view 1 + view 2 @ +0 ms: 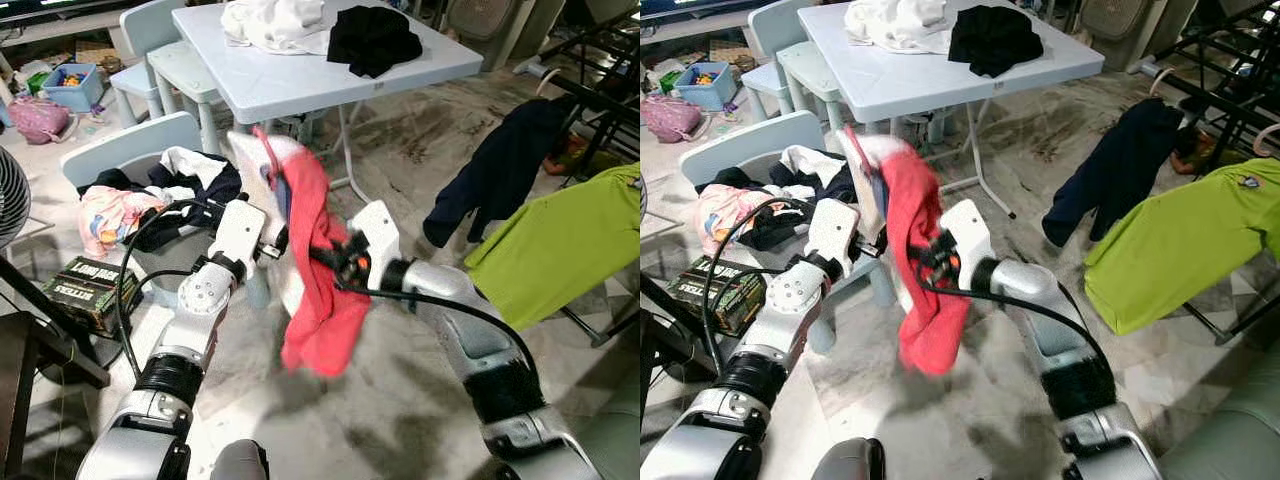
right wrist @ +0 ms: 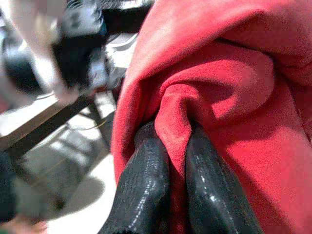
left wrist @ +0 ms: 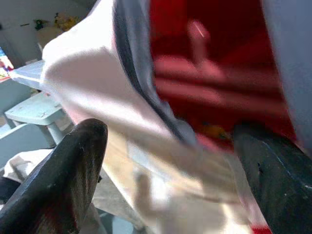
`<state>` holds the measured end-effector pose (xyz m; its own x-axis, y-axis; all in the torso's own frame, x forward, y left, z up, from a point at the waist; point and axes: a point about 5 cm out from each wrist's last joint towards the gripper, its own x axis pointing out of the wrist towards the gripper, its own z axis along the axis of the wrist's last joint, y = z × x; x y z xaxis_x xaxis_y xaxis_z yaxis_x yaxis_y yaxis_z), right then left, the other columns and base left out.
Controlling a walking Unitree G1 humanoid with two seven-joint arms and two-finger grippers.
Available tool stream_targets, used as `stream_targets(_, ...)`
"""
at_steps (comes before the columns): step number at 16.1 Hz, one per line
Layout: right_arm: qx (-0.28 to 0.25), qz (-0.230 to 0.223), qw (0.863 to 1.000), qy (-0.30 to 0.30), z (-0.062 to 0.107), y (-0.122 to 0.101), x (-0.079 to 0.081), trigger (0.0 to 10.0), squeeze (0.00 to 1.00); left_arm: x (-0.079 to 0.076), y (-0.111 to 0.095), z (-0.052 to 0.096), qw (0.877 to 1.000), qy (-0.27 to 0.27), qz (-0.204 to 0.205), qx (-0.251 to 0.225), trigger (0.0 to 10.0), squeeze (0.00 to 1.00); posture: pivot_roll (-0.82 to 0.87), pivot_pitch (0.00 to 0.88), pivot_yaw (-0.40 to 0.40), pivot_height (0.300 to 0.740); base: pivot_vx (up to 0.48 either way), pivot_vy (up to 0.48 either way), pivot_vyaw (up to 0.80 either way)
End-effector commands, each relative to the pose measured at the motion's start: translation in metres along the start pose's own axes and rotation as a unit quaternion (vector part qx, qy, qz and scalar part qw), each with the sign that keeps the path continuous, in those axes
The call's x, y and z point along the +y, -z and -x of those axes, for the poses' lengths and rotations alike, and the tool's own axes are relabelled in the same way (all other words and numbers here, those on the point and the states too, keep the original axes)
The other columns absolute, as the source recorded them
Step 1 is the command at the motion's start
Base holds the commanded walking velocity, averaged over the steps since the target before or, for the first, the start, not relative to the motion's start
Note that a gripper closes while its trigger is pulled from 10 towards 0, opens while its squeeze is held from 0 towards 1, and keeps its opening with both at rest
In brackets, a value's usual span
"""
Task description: Hang hanger
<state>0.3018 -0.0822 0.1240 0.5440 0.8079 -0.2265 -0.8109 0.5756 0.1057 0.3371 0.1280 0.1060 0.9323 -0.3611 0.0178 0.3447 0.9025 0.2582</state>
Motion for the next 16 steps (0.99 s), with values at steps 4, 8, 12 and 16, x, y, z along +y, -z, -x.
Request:
stream_targets(4, 0.008, -0.021, 0.997, -0.067, 0.019, 0.000, 0.008, 10.0, 0.00, 0.002, -0.003, -0.003, 1.000, -0.009, -0.012, -0.003, 10.0, 0.00, -0.04, 0.021, -0.026, 0.740, 0.000, 0.000, 0.00)
stream_targets(8, 0.028, -0.052, 0.992, -0.116, 0.047, 0.001, 0.008, 10.0, 0.00, 0.007, 0.001, 0.000, 1.000, -0.019, -0.020, 0.004, 10.0, 0.00, -0.05, 0.031, -0.027, 0.740, 0.000, 0.000, 0.00)
stream_targets(12, 0.059, -0.067, 0.986, -0.138, 0.074, 0.004, 0.006, 10.0, 0.00, 0.009, 0.003, 0.000, 0.999, -0.026, -0.027, 0.012, 10.0, 0.00, -0.06, 0.043, -0.032, 0.740, 0.000, 0.000, 0.00)
stream_targets(16, 0.095, -0.065, 0.984, -0.137, 0.100, 0.011, -0.002, 10.0, 0.00, 0.025, 0.006, 0.005, 0.998, -0.041, -0.045, 0.020, 10.0, 0.00, -0.06, 0.053, -0.033, 0.740, 0.000, 0.000, 0.00)
